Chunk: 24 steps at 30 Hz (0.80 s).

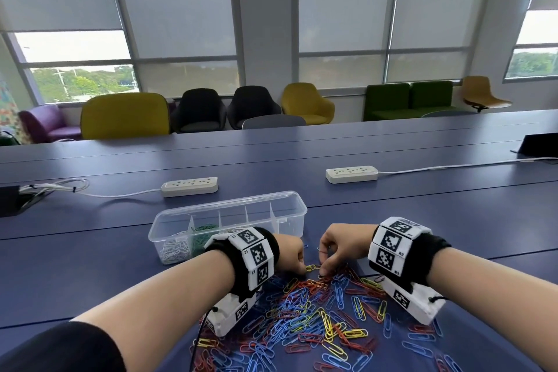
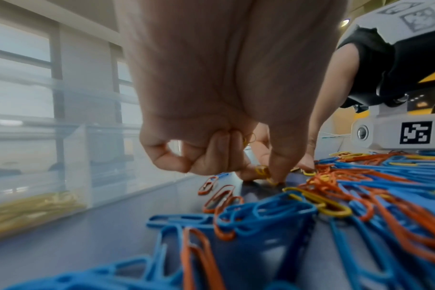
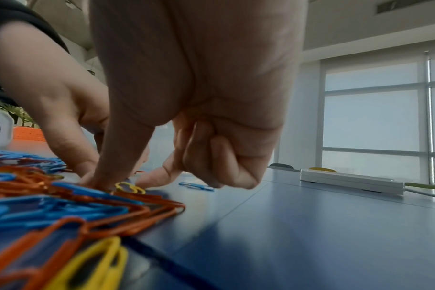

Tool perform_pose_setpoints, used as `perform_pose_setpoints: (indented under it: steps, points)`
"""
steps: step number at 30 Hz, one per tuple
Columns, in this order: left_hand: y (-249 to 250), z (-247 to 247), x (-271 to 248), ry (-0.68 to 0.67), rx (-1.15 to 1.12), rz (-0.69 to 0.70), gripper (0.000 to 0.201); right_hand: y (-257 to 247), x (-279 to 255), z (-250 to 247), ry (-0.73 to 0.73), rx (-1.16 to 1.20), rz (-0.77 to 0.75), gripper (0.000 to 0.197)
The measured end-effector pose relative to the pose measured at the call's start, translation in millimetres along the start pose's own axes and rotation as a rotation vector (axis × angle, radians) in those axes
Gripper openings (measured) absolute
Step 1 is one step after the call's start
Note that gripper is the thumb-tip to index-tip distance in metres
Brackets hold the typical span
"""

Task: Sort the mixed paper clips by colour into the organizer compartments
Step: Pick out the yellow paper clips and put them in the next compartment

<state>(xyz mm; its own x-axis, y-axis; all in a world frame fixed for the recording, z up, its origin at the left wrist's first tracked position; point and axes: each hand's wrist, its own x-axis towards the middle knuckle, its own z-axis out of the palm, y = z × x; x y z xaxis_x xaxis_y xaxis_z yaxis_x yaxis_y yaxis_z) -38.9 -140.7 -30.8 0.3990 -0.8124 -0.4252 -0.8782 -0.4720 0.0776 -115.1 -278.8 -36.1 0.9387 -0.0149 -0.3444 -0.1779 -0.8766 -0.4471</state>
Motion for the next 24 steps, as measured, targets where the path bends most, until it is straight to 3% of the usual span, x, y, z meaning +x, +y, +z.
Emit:
perform_pose_setpoints:
  steps: [3, 6, 8, 11, 16, 20, 24]
  points:
    - [3.5, -1.6, -6.1, -0.001, 0.046, -0.014, 0.038, -0.6, -2.2, 1.0, -0.005, 0.0, -0.001, 0.02]
    - [-6.3, -12.2, -15.8, 0.061, -0.1, -0.003, 0.037, -1.5, -4.3, 3.6, -0.003, -0.003, 0.006, 0.021]
    - [-17.5, -18.7, -21.5, 0.146, -0.349, 0.0, 0.036, -2.7, -5.4, 4.8, -0.001, -0.018, 0.006, 0.021]
    - [-31.0, -23.1, -34.0, 0.2, -1.103, 0.046, 0.036, -5.8, -6.3, 5.8, -0.004, -0.042, 0.004, 0.021]
    - [-50.0, -18.1, -54.9, 0.073, -1.922, 0.196, 0.013, -10.8, -7.5, 10.1, 0.031, -0.218, 0.005, 0.026]
    - [-59.1, -4.1, -61.2, 0.023, -2.168, 0.352, 0.019, -19.0, -12.7, 14.2, 0.025, -0.271, 0.028, 0.014]
    - [-61.8, 6.4, -64.7, -0.014, -2.272, 0.498, 0.031, -24.9, -17.6, 18.0, 0.047, -0.31, 0.046, 0.023]
